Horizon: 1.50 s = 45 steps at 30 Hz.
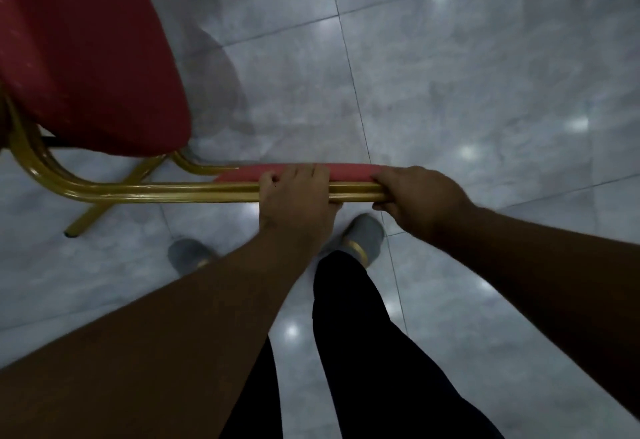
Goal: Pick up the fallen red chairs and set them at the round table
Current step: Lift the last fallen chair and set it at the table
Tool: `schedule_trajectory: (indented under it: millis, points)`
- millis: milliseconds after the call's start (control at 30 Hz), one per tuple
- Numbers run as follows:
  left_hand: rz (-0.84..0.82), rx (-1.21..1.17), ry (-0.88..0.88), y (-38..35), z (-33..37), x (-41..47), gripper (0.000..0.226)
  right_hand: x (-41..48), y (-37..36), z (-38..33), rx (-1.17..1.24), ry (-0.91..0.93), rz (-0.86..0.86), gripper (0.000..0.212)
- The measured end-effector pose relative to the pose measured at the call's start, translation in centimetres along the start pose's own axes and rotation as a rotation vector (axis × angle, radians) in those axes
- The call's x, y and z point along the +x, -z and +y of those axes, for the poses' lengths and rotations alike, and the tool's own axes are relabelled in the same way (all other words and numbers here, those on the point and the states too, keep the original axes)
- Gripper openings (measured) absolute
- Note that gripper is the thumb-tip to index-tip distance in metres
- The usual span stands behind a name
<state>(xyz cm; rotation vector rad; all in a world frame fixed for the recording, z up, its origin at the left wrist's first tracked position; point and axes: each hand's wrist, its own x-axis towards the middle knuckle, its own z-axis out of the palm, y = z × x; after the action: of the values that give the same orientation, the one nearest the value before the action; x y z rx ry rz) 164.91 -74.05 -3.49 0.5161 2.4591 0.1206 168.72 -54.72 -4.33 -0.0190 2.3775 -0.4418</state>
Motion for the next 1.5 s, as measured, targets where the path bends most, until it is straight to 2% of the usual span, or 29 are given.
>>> schedule_trajectory:
  millis: [167, 333, 467, 567, 667, 733, 833, 1067, 1233, 1367, 1500]
  points:
    - [0.031, -0.069, -0.159, 0.9, 0.6, -1.3, 0.035, -1.9, 0.3, -2.1, -0.069, 0.068, 0.07, 0.036]
    - [0.164, -0.014, -0.256, 3.9, -0.6, -3.8, 0.024, -4.8, 3.1, -4.3, -0.015, 0.11, 0.207, 0.042]
    - [0.226, -0.059, -0.286, 8.4, -2.2, -7.3, 0.03, -8.6, 6.4, -7.1, 0.019, 0.173, 0.355, 0.04]
    - [0.243, -0.113, -0.312, 11.7, -4.1, -10.7, 0.034, -11.7, 8.1, -9.7, 0.153, 0.196, 0.337, 0.045]
    - [0.295, -0.165, -0.319, 14.3, -6.4, -13.9, 0.034, -14.6, 8.7, -11.7, 0.411, 0.075, 0.335, 0.051]
    - [0.328, -0.204, -0.333, 15.9, -7.9, -16.0, 0.031, -16.4, 9.0, -13.5, 0.459, 0.05, 0.343, 0.047]
    - [0.377, -0.24, -0.362, 18.3, -10.4, -18.9, 0.027, -18.3, 10.3, -17.3, 0.407, 0.147, 0.394, 0.036]
    - [0.473, -0.323, -0.366, 23.9, -16.7, -26.0, 0.027, -21.0, 16.8, -26.9, 0.091, 0.336, 0.445, 0.043]
    - [0.441, -0.409, -0.308, 28.0, -20.1, -29.9, 0.035, -22.2, 20.1, -34.4, 0.028, 0.406, 0.615, 0.039]
    - [0.508, -0.406, -0.395, 30.5, -20.5, -32.8, 0.035, -22.7, 22.2, -40.1, -0.067, 0.522, 0.716, 0.037]
    - [0.618, -0.463, -0.291, 30.5, -23.4, -37.2, 0.035, -22.6, 22.2, -44.5, -0.115, 0.684, 0.759, 0.033]
